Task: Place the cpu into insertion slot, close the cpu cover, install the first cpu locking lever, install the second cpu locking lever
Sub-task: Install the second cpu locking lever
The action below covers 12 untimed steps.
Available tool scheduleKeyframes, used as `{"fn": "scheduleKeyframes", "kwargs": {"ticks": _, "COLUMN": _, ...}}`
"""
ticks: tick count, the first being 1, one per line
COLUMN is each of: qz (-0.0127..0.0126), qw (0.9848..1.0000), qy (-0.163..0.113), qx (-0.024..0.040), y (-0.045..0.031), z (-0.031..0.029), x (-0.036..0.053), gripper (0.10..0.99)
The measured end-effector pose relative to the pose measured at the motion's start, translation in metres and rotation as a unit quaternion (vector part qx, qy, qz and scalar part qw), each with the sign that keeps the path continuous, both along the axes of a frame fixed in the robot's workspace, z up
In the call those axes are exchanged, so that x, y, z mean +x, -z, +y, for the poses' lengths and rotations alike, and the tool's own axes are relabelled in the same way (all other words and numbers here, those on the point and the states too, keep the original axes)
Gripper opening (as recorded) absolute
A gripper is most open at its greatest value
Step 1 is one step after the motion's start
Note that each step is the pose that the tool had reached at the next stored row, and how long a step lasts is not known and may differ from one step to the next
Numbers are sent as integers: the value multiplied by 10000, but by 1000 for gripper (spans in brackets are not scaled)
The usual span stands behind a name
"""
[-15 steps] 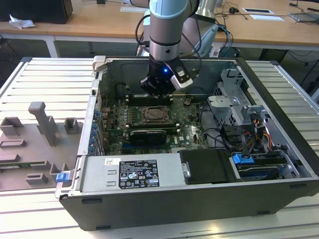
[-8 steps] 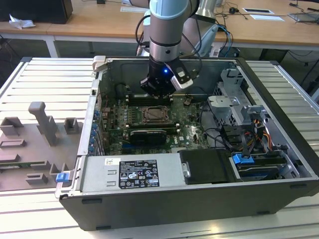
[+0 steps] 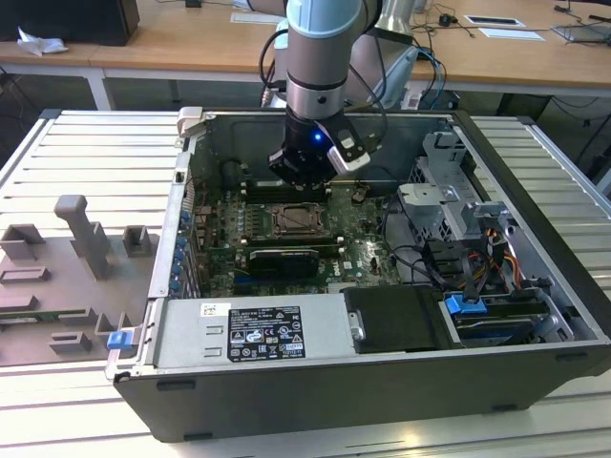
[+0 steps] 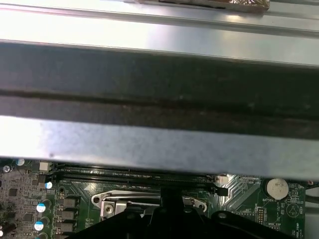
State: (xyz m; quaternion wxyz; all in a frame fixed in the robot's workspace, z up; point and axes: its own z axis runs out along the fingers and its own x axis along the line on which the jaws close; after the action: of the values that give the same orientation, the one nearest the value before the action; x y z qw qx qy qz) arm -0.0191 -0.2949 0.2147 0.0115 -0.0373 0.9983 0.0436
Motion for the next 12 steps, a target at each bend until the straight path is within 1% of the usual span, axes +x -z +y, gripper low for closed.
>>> {"fn": "scheduleKeyframes", "kwargs": {"ticks": 5, "qz": 0, "qw": 10000, "qy": 0, "qx": 0, "y": 0, "z": -14, "x": 0, "gripper": 106}}
{"fn": "scheduleKeyframes", "kwargs": {"ticks": 7, "qz": 0, "qw": 10000, "qy": 0, "qx": 0, "y": 0, "z": -31, "x": 0, "gripper": 106}}
{"fn": "scheduleKeyframes", "kwargs": {"ticks": 12, "qz": 0, "qw": 10000, "qy": 0, "qx": 0, "y": 0, "z": -42, "x": 0, "gripper": 106}}
